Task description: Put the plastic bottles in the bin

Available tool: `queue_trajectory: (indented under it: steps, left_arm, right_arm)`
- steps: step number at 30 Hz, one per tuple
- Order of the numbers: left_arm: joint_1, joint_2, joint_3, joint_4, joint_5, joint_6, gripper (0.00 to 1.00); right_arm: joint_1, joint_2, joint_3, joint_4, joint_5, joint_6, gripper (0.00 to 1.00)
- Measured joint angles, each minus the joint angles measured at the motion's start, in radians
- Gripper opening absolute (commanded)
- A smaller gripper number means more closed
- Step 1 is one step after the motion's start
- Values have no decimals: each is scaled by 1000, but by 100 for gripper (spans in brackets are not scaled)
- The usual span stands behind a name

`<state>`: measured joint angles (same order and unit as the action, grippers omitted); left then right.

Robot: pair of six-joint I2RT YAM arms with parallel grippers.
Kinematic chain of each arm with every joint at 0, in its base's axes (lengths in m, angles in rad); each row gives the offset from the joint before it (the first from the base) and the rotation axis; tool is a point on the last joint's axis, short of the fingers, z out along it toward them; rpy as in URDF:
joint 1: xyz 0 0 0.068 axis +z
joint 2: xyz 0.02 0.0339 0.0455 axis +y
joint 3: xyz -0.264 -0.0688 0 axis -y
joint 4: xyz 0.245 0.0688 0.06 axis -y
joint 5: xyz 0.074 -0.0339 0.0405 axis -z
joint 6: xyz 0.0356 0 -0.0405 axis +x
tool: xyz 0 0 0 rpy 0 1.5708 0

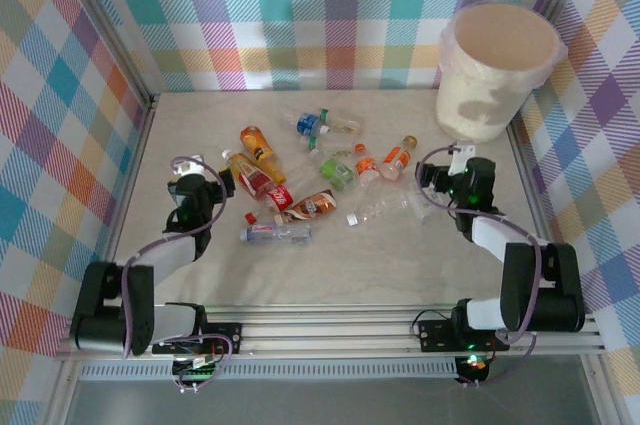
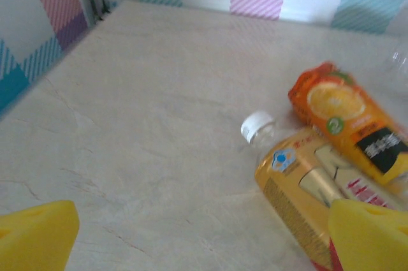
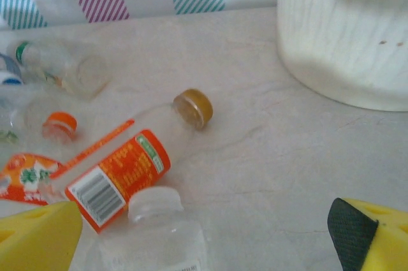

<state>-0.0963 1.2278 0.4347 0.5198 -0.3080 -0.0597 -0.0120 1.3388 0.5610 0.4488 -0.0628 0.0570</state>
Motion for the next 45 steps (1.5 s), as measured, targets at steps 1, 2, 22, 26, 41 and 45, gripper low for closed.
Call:
queue_trajectory:
  steps: [1,2,22,26,41,45]
  left_arm:
    - [0,-36,10,-38,-8,-23,100]
    - [0,-66,18,-68,-16,-44,100]
    - [0,-250,152,-570,123,-502,100]
    - [0,-232,156,-574,144,-512,100]
    - [0,-184,156,-574,152,-528,100]
    - [0,-163,158,-573,166,-528,100]
  right_arm:
    - [0,-11,32,-52,10,25,100]
    - [0,-17,62,-101,19,49,100]
    - [43,34,225,-810,-6,309,100]
    - [101,59,250,-838,81,289,100]
    - [196,220,374,-885,166,193,100]
    - [196,266,419,-884,156,185,100]
